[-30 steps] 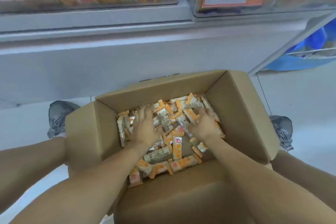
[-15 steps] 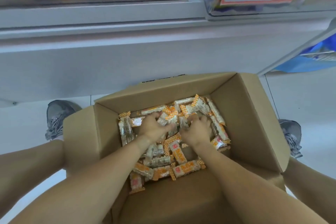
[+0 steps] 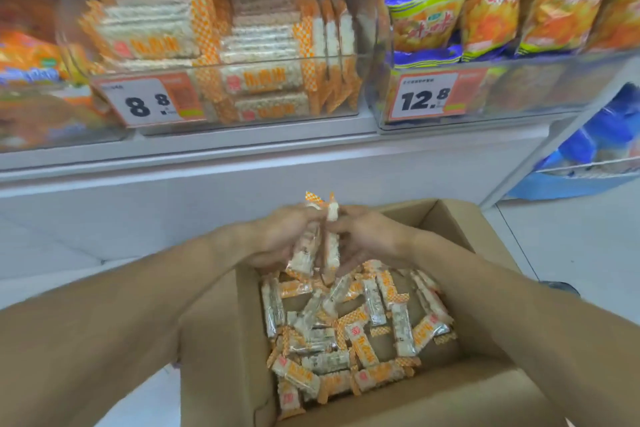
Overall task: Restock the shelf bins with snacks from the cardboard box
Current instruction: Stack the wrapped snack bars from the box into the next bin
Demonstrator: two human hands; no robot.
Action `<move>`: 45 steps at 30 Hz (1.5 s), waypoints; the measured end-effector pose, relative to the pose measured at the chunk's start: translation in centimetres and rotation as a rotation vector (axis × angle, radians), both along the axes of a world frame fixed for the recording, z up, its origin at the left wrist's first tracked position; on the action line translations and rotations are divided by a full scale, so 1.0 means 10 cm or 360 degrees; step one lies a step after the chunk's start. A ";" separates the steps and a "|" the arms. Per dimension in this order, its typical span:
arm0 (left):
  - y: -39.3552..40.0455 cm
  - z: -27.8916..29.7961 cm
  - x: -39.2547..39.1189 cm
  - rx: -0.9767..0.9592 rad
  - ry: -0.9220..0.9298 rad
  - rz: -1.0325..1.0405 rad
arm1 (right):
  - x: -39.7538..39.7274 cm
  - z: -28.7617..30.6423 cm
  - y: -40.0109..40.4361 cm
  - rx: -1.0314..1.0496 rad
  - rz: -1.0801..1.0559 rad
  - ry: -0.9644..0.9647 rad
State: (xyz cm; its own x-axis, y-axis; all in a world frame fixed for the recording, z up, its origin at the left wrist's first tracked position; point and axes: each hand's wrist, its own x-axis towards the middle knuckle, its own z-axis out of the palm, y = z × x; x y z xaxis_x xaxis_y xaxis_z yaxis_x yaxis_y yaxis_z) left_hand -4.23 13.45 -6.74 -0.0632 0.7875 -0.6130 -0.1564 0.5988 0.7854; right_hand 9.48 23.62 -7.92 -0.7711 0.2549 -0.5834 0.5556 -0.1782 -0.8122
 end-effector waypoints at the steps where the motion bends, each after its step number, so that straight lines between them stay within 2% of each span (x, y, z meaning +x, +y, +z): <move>1: -0.02 0.23 -0.05 0.0021 -0.0017 -0.0100 | 0.01 0.21 0.02 -0.0051 0.0018 0.0033; 5: -0.14 1.09 -0.26 0.0111 0.0374 -0.0360 | 0.06 0.90 0.08 -0.0091 -0.0115 0.0167; 8: -0.28 1.45 -0.38 0.0176 0.0748 -0.0330 | 0.22 1.22 0.08 0.0124 -0.0258 0.0270; 9: -0.33 1.51 -0.39 0.0194 0.0790 -0.0263 | 0.28 1.30 0.06 0.0104 -0.0290 0.0306; 13: -0.46 1.59 -0.41 0.0273 0.0575 -0.0156 | 0.35 1.45 0.04 -0.0239 -0.0393 0.0450; 17: -0.39 1.64 -0.45 0.0377 0.0563 -0.0284 | 0.22 1.50 0.07 -0.0151 -0.0524 0.0555; 18: -0.38 1.63 -0.47 0.0354 0.0478 -0.0265 | 0.20 1.50 0.06 -0.0128 -0.0546 0.0557; 21: -0.35 1.63 -0.52 0.0242 -0.0053 -0.0177 | 0.19 1.52 0.07 -0.0067 -0.0516 0.0521; 22: -0.34 1.62 -0.55 0.0242 -0.0111 -0.0164 | 0.19 1.53 0.09 -0.0042 -0.0507 0.0502; 28: -0.34 1.59 -0.76 0.0340 0.0213 -0.0214 | 0.21 1.59 0.20 -0.0111 -0.0482 0.0490; 32: -0.31 1.60 -0.80 0.0430 0.0379 -0.0070 | 0.22 1.60 0.23 0.0006 -0.0415 0.0590; 35: -0.25 1.60 -0.76 0.0399 0.0316 0.0029 | 0.22 1.60 0.24 0.0089 -0.0388 0.0628; 40: -0.22 1.62 -0.70 0.0305 -0.0010 0.0034 | 0.16 1.58 0.22 0.0434 -0.0365 0.0629; 42: -0.20 1.64 -0.66 0.0332 -0.0012 0.0024 | 0.13 1.56 0.18 0.0590 -0.0416 0.0653; 45: -0.20 1.65 -0.63 0.0413 0.0155 -0.0115 | 0.08 1.51 0.13 0.0964 -0.0442 0.0602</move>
